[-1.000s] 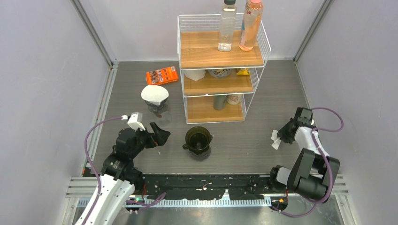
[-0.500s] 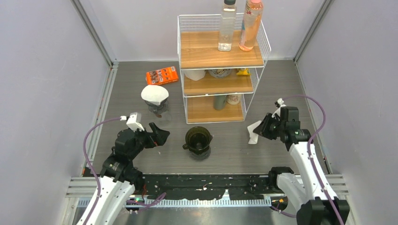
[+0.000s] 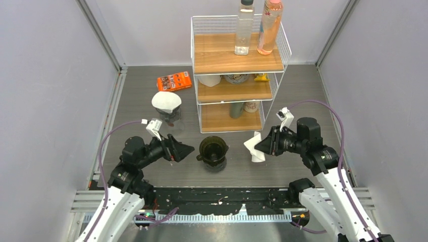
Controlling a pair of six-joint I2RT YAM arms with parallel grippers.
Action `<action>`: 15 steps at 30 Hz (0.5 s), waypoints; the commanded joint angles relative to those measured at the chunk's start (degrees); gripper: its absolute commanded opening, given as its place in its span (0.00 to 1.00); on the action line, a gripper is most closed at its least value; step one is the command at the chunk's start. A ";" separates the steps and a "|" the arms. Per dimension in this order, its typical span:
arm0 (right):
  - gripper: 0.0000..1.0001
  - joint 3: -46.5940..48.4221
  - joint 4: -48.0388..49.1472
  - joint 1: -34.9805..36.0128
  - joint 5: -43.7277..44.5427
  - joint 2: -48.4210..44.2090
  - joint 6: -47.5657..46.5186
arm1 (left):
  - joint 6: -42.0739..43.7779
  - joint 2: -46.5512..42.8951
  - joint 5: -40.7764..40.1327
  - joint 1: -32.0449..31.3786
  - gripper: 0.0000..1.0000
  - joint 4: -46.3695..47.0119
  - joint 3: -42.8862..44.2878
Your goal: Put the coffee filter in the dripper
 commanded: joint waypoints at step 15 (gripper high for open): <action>0.25 8.54 11.35 15.44 -3.57 6.53 7.35 | 2.20 25.92 1.39 -27.54 0.97 11.32 23.61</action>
